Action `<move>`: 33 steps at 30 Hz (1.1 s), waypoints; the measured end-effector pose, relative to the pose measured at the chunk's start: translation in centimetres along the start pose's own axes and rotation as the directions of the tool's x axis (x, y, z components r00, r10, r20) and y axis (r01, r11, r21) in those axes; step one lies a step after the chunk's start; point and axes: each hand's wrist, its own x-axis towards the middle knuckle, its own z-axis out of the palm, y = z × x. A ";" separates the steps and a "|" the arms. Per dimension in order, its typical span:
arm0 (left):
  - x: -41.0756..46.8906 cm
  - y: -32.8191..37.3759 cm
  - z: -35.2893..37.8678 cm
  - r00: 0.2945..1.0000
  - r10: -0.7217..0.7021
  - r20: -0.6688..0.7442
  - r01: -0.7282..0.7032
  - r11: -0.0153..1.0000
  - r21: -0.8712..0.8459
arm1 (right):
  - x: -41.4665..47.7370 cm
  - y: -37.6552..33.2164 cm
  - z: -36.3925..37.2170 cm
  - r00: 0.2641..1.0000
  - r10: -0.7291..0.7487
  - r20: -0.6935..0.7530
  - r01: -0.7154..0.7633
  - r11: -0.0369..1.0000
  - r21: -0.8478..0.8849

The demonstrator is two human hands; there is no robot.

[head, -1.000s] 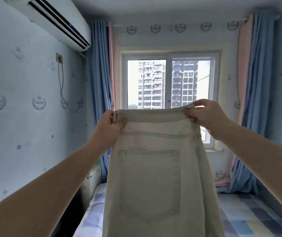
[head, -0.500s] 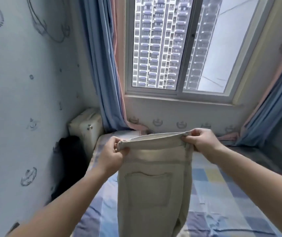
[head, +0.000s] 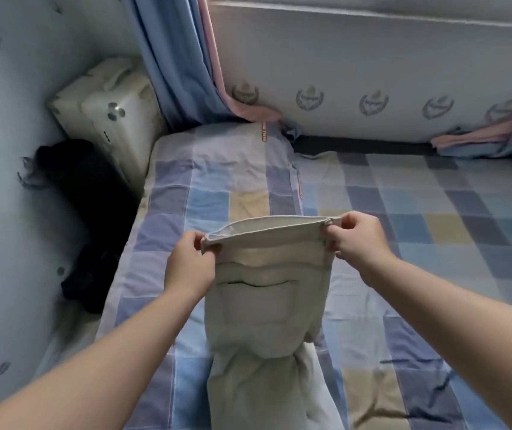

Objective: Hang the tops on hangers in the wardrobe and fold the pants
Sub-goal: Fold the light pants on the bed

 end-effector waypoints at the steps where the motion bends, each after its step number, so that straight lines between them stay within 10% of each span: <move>1: 1.6 -0.9 1.3 1.000 -0.004 -0.008 0.004 1.000 -0.002 | 1.6 1.1 1.3 1.000 0.001 0.007 -0.001 0.999 0.032; 6: 6.6 -5.4 7.1 0.995 -0.072 -0.073 0.071 0.997 -0.012 | 7.7 7.1 6.9 0.987 -0.034 0.160 0.026 0.998 0.055; 11: 3.2 -10.9 12.0 0.983 -0.123 0.133 0.099 0.980 0.171 | 7.3 13.8 8.6 0.885 -0.045 0.464 0.148 0.971 -0.187; 20: -9.0 -15.4 15.3 0.927 -0.197 0.319 0.090 0.942 0.322 | 0.0 22.4 4.4 0.798 0.047 0.600 0.188 0.928 -0.322; 33: -33.4 -21.3 14.5 0.820 -0.470 0.326 0.335 0.857 0.393 | -18.6 35.6 -2.4 0.728 0.390 0.563 -0.204 0.908 -0.365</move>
